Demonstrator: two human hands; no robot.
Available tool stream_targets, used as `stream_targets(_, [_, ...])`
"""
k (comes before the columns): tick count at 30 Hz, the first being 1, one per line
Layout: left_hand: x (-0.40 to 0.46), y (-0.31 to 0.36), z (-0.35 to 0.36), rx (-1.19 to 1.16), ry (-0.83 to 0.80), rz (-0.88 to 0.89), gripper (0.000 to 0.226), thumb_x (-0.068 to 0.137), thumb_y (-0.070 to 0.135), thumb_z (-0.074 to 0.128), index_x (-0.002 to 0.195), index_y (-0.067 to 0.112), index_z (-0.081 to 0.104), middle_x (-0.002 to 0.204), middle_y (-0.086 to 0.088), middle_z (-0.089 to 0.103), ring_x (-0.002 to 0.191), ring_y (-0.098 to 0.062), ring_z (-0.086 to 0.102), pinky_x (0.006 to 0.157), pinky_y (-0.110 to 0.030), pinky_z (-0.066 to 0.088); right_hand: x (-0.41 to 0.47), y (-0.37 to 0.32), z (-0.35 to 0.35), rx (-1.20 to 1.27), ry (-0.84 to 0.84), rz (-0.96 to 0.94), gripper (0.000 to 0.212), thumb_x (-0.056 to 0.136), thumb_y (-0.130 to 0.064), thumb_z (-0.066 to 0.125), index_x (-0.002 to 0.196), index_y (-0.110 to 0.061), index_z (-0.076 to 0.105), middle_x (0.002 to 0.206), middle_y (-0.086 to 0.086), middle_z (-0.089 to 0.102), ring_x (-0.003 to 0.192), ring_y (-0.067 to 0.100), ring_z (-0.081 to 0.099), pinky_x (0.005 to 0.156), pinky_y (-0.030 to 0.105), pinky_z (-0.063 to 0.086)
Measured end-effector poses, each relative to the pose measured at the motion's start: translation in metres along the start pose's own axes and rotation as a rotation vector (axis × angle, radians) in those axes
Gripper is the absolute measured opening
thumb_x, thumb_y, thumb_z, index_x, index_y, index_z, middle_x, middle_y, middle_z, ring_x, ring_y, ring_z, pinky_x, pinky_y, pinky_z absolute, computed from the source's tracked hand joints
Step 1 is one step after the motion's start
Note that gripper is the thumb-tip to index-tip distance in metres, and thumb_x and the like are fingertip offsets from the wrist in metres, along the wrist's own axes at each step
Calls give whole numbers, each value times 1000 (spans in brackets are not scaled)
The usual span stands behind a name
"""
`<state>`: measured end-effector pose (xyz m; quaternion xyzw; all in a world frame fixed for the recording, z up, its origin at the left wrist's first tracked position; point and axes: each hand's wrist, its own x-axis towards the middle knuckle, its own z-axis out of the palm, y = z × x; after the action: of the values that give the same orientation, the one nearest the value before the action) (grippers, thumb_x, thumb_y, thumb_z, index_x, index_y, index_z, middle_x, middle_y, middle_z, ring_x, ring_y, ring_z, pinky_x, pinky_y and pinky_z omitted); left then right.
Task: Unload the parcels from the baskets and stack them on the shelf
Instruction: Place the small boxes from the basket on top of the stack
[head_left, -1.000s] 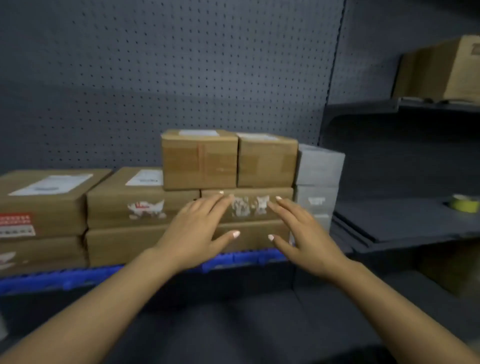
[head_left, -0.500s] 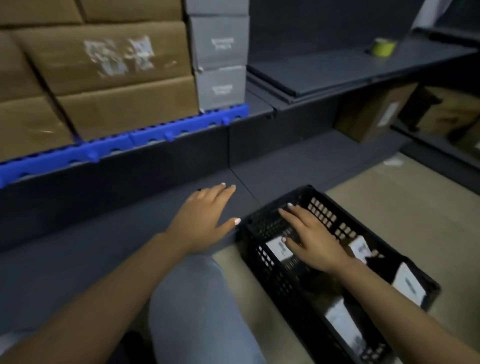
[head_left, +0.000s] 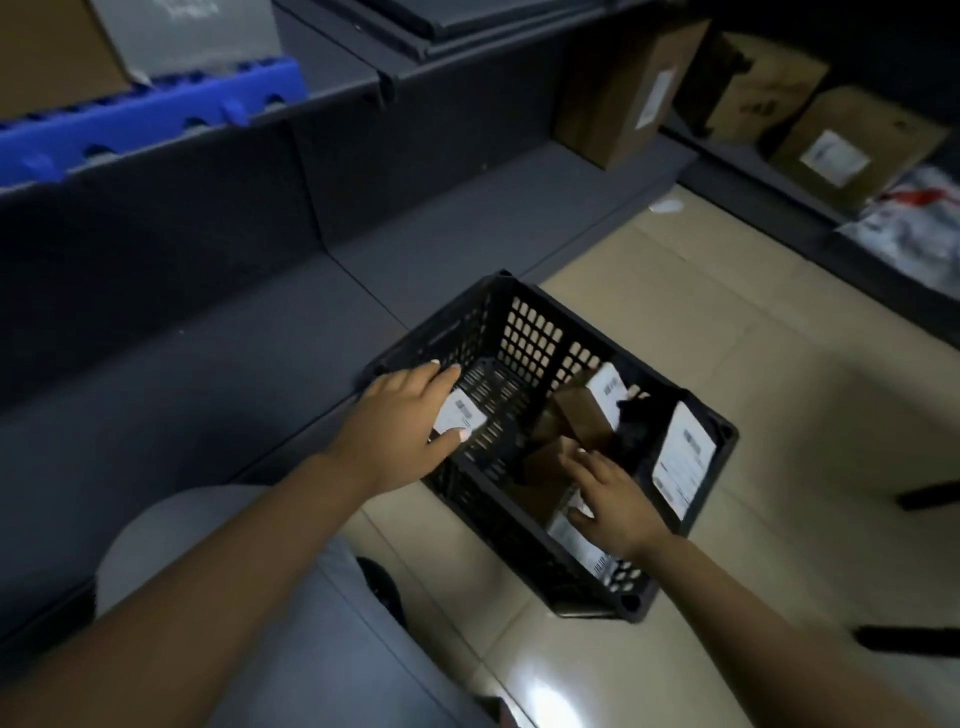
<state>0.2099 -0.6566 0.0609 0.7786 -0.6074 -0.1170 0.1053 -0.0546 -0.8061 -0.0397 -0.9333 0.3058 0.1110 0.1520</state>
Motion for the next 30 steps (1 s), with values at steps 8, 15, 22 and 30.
stream_targets(8, [18,24,20,24,-55,68,79,84,58,36,150,15,26,150,-10,35,136,-28,33,112,-41,22,-17,3,14,-118,-60,-62,71,87,-46,55,149,-19,32,153,14,32,144,33,21,115,42,7])
stream_targets(15, [38,24,41,60,-162,59,77,94,54,43,153,17,10,156,-9,22,141,-25,23,116,-40,17,-9,18,29,-92,-103,-33,90,75,-66,20,146,-13,36,149,17,38,141,34,30,113,39,-3])
stream_targets(22, [45,12,54,57,-238,-2,80,93,55,43,153,19,5,157,-9,18,142,-26,21,116,-40,17,19,23,32,-376,-225,-126,77,82,-64,48,147,-24,35,150,15,38,144,37,19,112,45,-11])
stream_targets(30, [45,4,56,32,-215,-31,81,93,56,43,153,20,3,157,-8,20,140,-26,23,113,-39,20,36,11,48,-454,-314,7,90,85,-75,33,153,-26,-1,156,27,15,147,34,4,113,46,-21])
